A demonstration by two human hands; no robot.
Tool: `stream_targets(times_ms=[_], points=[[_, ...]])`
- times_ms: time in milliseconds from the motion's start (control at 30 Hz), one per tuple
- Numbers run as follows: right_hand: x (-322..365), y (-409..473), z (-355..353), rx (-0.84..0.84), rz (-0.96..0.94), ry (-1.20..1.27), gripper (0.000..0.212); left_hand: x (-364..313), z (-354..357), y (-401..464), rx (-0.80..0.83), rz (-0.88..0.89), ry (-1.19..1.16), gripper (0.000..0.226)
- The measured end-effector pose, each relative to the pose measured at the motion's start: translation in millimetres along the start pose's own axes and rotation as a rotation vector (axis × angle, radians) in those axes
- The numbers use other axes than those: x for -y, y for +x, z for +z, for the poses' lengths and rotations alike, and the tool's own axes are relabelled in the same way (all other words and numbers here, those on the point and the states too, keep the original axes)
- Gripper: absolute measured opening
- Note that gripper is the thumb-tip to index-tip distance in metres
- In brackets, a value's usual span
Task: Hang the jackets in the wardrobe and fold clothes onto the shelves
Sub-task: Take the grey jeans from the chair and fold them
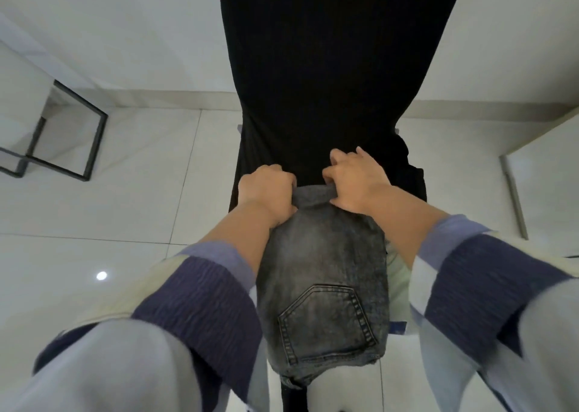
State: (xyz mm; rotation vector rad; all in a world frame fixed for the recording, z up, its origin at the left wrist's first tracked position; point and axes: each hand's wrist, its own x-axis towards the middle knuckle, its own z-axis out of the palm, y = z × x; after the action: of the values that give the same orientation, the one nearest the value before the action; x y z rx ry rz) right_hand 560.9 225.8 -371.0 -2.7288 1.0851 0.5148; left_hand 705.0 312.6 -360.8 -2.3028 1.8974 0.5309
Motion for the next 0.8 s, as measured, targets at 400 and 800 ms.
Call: stream_targets(times_ms=[400, 800], points=[[5, -134, -138, -0.101, 0.102, 0.206, 0.025, -54, -130, -109, -0.213, 0.008, -0.014, 0.029], [1, -234, -333, -0.632, 0.148, 0.001, 0.032, -101, -318, -182, -0.743, 0.026, 0.083, 0.029]])
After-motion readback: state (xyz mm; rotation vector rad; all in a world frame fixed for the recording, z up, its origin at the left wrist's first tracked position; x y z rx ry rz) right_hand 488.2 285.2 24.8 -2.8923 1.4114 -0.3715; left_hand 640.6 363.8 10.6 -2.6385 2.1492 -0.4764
